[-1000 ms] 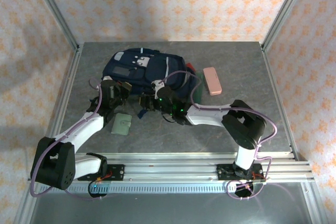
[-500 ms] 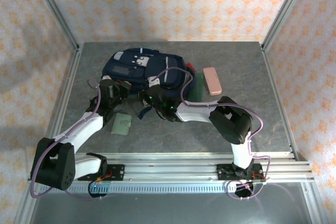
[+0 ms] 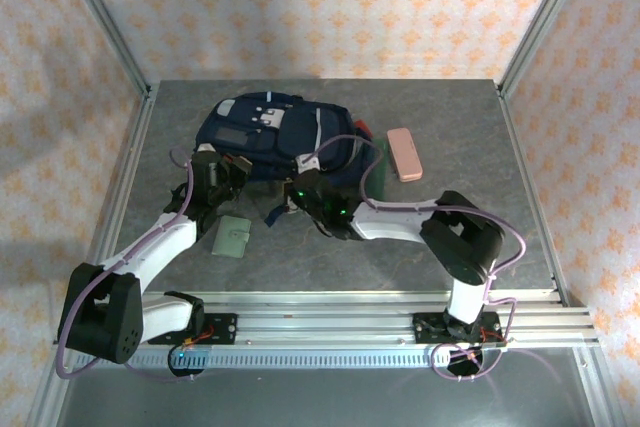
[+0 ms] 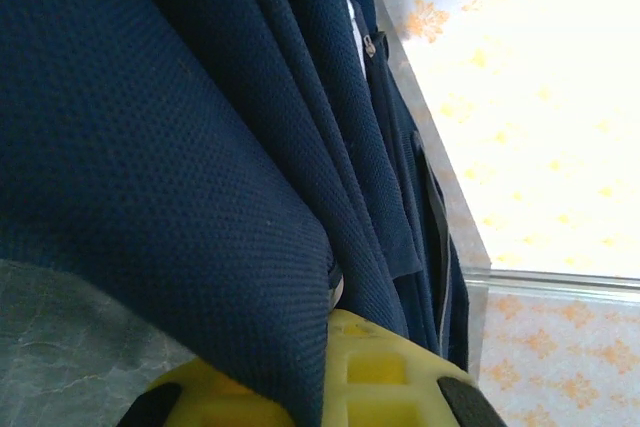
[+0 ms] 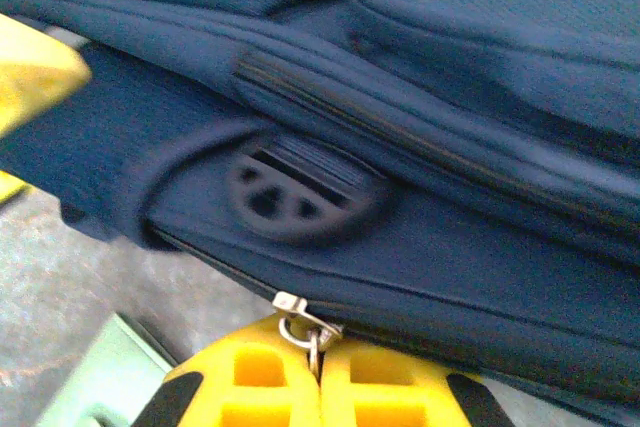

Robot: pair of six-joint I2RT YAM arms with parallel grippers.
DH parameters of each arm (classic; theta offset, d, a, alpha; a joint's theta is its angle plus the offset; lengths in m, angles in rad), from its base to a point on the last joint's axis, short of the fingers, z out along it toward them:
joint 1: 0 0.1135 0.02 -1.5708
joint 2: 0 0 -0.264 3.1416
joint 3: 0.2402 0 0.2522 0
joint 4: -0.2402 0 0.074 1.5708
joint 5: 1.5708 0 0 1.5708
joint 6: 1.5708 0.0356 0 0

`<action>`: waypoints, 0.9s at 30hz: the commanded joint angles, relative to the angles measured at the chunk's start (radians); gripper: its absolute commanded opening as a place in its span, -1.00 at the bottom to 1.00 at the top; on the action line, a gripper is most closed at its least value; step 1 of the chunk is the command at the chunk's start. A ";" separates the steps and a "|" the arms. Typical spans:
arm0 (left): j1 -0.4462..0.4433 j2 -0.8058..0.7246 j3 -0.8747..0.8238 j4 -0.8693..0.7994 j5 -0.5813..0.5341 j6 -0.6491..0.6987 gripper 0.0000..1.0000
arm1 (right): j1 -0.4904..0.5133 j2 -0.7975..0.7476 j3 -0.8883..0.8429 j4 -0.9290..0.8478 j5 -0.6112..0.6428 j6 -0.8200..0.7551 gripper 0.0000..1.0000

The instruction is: Pack books, pencil case, and school supplies into a backpack

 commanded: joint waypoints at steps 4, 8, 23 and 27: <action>0.032 -0.037 0.047 0.031 -0.079 0.096 -1.00 | -0.060 -0.174 -0.172 -0.141 0.052 0.045 -1.00; 0.050 -0.027 0.036 0.022 -0.089 0.127 -1.00 | -0.123 -0.282 -0.269 -0.206 0.083 0.022 -1.00; 0.074 0.223 0.219 0.007 -0.158 0.295 -1.00 | -0.138 -0.380 -0.291 -0.276 -0.010 -0.049 -1.00; 0.078 0.311 0.330 0.017 -0.139 0.362 -0.89 | -0.069 -0.327 -0.218 -0.244 -0.078 -0.039 -1.00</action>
